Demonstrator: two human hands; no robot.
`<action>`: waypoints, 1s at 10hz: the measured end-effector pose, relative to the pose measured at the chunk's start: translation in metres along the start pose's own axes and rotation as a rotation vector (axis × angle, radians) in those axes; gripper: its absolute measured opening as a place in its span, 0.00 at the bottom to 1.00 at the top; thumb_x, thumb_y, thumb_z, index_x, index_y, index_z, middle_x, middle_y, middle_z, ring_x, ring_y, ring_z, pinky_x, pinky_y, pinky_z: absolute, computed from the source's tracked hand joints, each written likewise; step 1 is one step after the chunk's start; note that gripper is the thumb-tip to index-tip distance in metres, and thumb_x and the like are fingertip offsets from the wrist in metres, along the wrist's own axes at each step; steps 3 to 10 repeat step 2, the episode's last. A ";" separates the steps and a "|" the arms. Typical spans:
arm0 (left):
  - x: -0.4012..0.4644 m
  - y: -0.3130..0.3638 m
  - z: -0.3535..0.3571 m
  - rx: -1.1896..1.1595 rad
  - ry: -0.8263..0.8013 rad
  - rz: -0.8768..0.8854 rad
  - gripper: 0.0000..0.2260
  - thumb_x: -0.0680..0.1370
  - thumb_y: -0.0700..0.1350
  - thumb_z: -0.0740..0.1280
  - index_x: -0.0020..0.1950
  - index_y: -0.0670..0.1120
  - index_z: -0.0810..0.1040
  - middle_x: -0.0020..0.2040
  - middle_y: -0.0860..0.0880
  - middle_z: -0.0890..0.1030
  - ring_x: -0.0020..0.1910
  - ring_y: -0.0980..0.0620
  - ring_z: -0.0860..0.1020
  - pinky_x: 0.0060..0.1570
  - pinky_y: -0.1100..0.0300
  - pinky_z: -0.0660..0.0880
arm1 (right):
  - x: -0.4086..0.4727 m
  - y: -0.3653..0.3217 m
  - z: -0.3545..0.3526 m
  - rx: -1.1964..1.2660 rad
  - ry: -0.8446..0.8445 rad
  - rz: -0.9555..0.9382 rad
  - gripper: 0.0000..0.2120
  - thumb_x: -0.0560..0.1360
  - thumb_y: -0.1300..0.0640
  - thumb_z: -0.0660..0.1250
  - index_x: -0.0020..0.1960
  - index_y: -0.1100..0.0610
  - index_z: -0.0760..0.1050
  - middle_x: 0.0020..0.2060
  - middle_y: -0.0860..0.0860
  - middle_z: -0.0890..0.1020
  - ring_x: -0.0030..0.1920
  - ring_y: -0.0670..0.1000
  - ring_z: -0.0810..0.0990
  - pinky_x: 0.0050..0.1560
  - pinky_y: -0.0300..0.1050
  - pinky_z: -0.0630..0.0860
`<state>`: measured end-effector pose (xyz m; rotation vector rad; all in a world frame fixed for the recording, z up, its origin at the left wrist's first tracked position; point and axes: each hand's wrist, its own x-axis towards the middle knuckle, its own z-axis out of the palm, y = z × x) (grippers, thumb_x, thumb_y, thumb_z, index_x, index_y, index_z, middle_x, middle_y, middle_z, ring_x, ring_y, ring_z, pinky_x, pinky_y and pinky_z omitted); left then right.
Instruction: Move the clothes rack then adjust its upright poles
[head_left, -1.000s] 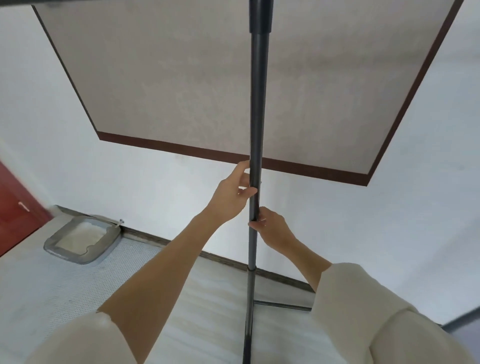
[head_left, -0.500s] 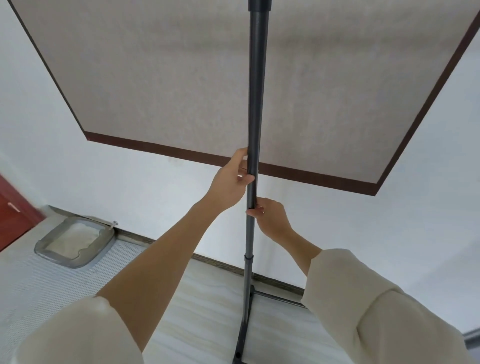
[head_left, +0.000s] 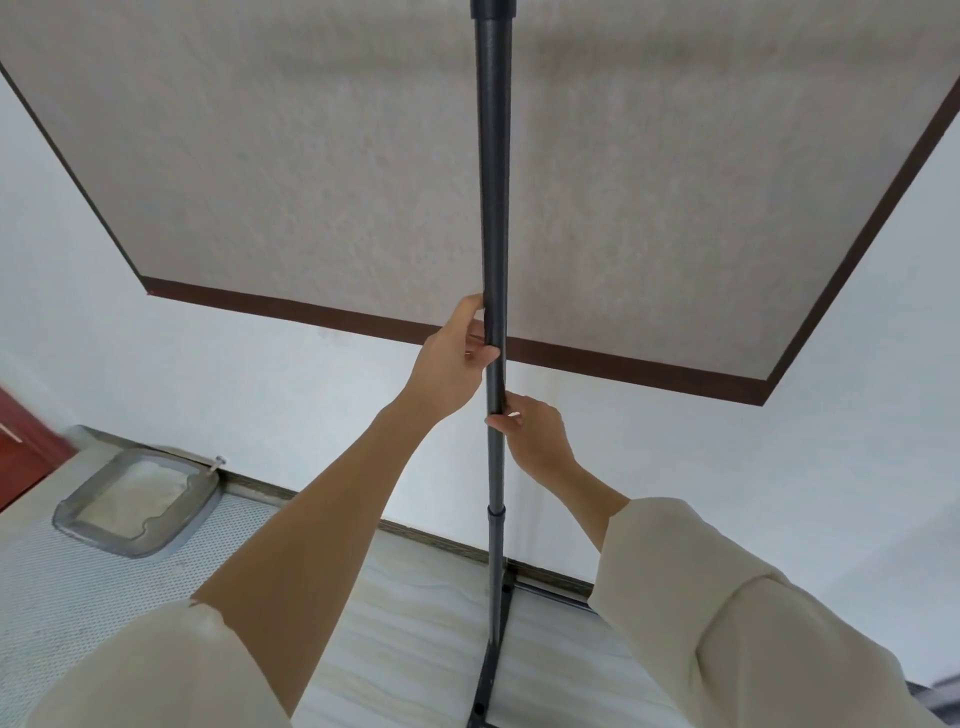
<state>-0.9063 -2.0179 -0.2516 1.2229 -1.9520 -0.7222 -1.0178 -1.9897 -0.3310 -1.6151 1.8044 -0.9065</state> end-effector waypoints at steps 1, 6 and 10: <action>0.001 -0.005 0.002 -0.007 0.025 0.007 0.23 0.77 0.37 0.63 0.70 0.46 0.62 0.55 0.42 0.79 0.53 0.47 0.78 0.52 0.61 0.73 | 0.001 0.001 0.004 0.034 -0.024 0.033 0.12 0.80 0.56 0.62 0.59 0.61 0.77 0.55 0.56 0.83 0.53 0.56 0.81 0.55 0.44 0.76; -0.008 -0.006 0.009 -0.042 0.063 0.006 0.23 0.78 0.38 0.61 0.72 0.46 0.60 0.56 0.43 0.78 0.54 0.47 0.77 0.51 0.61 0.73 | -0.007 0.006 -0.003 0.035 -0.091 0.094 0.14 0.81 0.59 0.59 0.64 0.60 0.73 0.61 0.57 0.79 0.60 0.56 0.78 0.62 0.46 0.73; -0.008 -0.006 0.009 -0.042 0.063 0.006 0.23 0.78 0.38 0.61 0.72 0.46 0.60 0.56 0.43 0.78 0.54 0.47 0.77 0.51 0.61 0.73 | -0.007 0.006 -0.003 0.035 -0.091 0.094 0.14 0.81 0.59 0.59 0.64 0.60 0.73 0.61 0.57 0.79 0.60 0.56 0.78 0.62 0.46 0.73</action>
